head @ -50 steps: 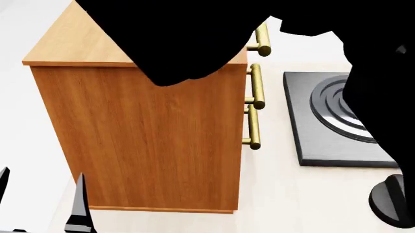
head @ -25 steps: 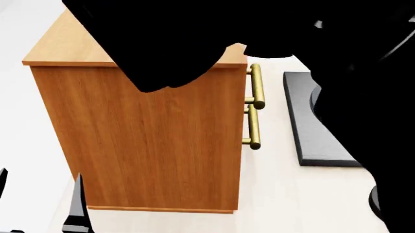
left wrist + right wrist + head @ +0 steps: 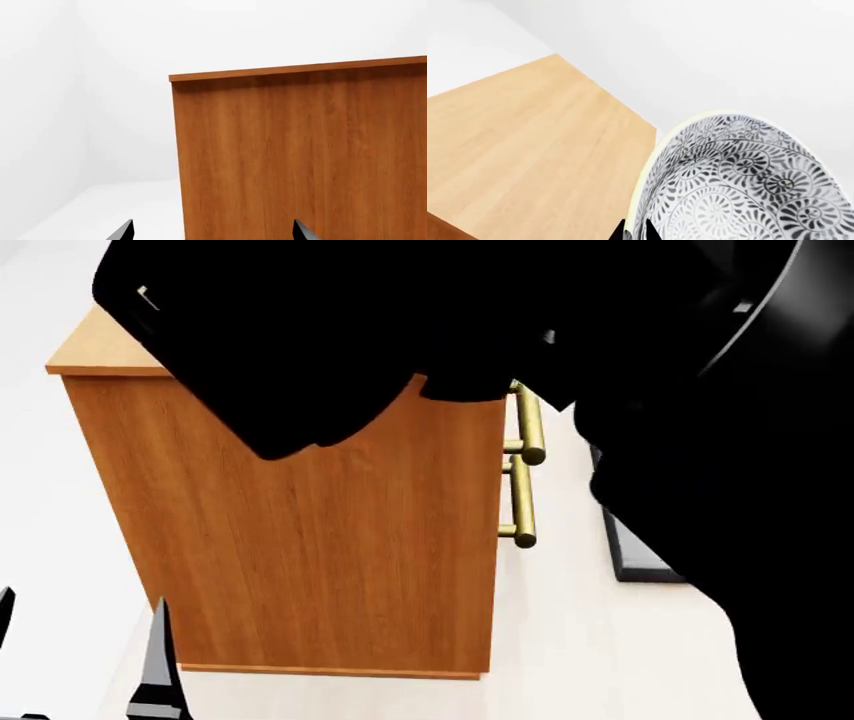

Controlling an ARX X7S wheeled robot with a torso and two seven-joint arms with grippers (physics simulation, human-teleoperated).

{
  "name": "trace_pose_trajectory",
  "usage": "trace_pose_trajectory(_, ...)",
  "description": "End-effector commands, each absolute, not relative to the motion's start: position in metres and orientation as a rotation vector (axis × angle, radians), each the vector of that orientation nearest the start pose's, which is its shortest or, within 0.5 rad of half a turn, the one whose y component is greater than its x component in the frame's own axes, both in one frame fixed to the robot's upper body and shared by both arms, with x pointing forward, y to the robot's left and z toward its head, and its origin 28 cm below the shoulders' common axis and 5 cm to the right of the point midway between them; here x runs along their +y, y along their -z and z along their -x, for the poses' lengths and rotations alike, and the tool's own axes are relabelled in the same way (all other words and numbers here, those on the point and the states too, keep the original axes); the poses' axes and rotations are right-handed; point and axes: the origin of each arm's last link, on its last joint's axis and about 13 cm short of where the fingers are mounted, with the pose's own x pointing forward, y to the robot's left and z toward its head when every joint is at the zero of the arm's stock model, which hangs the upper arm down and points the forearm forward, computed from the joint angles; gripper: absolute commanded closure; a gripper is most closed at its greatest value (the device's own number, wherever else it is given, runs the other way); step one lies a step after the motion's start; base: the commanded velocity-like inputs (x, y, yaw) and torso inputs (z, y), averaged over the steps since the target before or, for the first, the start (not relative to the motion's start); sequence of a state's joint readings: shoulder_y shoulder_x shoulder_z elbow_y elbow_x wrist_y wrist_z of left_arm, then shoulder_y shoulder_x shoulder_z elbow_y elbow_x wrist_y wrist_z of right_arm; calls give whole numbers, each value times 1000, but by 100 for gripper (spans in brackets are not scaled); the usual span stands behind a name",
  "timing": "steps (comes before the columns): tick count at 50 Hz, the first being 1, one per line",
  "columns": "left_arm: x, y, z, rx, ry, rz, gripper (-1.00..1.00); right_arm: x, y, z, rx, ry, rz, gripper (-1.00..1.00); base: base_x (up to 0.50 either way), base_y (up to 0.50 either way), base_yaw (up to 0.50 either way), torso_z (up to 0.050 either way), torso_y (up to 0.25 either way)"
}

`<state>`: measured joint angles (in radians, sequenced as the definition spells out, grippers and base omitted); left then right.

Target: Put the bowl on the top of the cabinet.

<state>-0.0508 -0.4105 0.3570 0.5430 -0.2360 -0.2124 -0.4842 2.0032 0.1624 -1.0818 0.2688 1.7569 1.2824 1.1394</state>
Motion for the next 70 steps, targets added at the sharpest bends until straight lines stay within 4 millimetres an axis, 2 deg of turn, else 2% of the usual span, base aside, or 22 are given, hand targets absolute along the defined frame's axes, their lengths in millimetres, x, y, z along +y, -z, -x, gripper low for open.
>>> trace_pose_trajectory(1,201,-105,-194,-265,5,-76,-100,15,-405,-269,108,-89,688,100,0,0,0,0,0)
trace_pose_trajectory(21,202,-103,-195,-254,3,-75,-100,20,-390,-291,94,-84,690,100,0,0,0,0,1)
trace_pose_trajectory(38,202,-104,-194,-259,4,-76,-100,33,-383,-289,81,-87,706,100,0,0,0,0,1)
trace_pose_trajectory(45,201,-105,-194,-260,7,-75,-100,35,-383,-296,90,-68,698,100,0,0,0,0,0)
trace_pose_trajectory(52,201,-104,-194,-259,10,-75,-100,44,-378,-287,61,-142,711,100,0,0,0,0,0)
trace_pose_trajectory(62,201,-105,-194,-259,8,-73,-100,47,-375,-283,31,-201,723,100,0,0,0,0,1)
trace_pose_trajectory(70,202,-105,-194,-259,6,-73,-100,45,-375,-290,22,-185,721,100,0,0,0,0,0)
